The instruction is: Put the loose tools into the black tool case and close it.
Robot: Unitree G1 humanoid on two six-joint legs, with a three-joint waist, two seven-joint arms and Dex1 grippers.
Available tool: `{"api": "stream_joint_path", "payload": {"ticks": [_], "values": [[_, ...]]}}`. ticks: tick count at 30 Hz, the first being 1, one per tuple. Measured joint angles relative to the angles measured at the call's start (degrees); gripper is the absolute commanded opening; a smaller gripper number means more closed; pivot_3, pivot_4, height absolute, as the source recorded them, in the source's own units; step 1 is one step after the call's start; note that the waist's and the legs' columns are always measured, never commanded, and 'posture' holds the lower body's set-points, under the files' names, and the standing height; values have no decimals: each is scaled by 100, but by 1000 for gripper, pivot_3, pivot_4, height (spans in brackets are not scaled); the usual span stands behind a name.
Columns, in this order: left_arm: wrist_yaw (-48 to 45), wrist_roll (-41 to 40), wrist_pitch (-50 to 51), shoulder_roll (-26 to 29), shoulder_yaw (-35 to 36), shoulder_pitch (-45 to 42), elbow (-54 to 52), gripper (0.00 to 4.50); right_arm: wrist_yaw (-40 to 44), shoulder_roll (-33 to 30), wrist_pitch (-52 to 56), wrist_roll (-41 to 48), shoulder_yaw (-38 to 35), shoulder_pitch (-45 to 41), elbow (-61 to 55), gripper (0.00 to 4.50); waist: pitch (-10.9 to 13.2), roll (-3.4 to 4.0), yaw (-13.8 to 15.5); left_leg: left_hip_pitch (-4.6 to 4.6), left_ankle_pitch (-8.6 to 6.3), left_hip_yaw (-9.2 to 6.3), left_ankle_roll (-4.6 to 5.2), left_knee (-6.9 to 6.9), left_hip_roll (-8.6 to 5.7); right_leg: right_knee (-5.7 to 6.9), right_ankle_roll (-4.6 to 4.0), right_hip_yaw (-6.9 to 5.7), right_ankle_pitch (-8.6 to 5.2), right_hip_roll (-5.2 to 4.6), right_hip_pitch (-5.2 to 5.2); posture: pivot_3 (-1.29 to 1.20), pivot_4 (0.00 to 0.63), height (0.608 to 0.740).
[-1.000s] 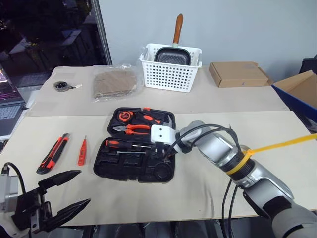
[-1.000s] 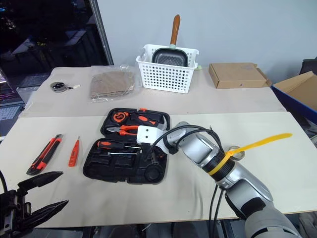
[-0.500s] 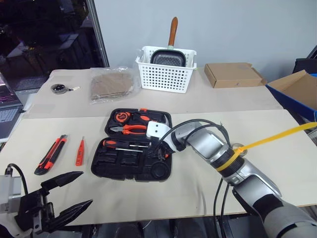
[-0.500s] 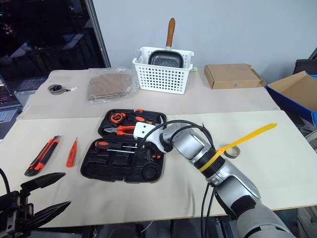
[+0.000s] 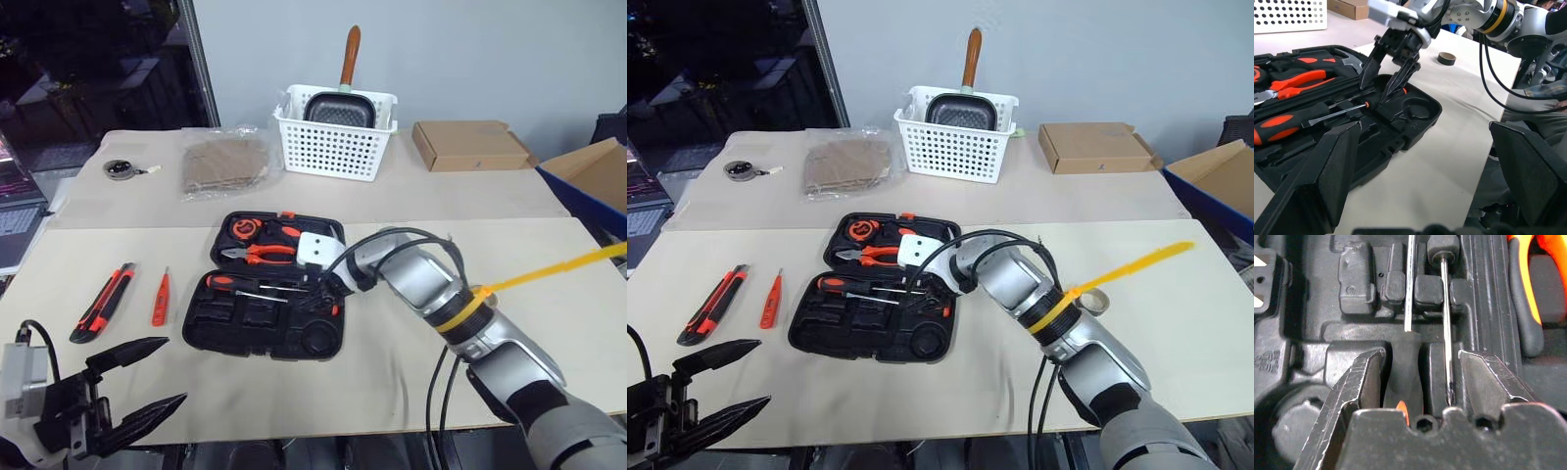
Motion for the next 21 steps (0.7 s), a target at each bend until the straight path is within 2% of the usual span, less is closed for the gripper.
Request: {"api": "stream_joint_path", "payload": {"ticks": [1, 5, 6, 8, 11, 16, 21], "values": [[1, 1, 0, 5, -11, -37, 4, 4500, 28, -10, 0, 96, -140, 20, -81, 2984, 0, 0, 2, -8, -1, -5, -1, 0, 1, 1, -1, -6, 0, 1, -3, 0, 150, 740], [13, 1, 0, 27, -124, -130, 5, 4500, -40, 142, 134, 588, -807, 187, -392, 2037, 0, 0, -30, -10, -4, -9, -3, -1, 6, 0, -4, -9, 0, 5, -5, 0, 150, 740], [21, 0, 0, 36, -151, -160, 4, 4500, -158, 233, 146, 702, -1029, 314, -477, 1600, 0, 0, -27, -10, -4, -11, -4, -2, 6, -1, -4, -12, 0, 6, -4, 0, 150, 740], [37, -1, 0, 36, -184, -168, 6, 4500, -443, 425, 20, 884, -1405, 777, -702, 1003, 0, -1, -15, -8, -5, -15, -4, -2, 6, -3, -4, -19, -1, 4, 2, 0, 150, 740], [46, -1, 1, 39, -190, -189, 10, 4500, -915, 663, -214, 838, -1415, 1413, -780, 47, 1, 0, -13, -11, -3, -12, -6, -1, 2, -1, -3, -19, 0, 4, 1, 0, 150, 740], [48, -2, 1, 72, -193, -246, 20, 4500, -1474, 821, -853, 396, -1059, 2028, -777, 47, 0, 0, -32, 0, -1, -10, -9, 1, 1, 8, -2, -17, 0, 13, 6, 0, 150, 740], [57, -2, 3, 90, -194, -259, 21, 4500, -1690, 899, -1232, 93, -887, 2110, -570, 47, 0, -1, -25, 14, 1, -11, -10, 1, 1, 8, -2, -16, 0, 27, 16, 0, 150, 740]]}}
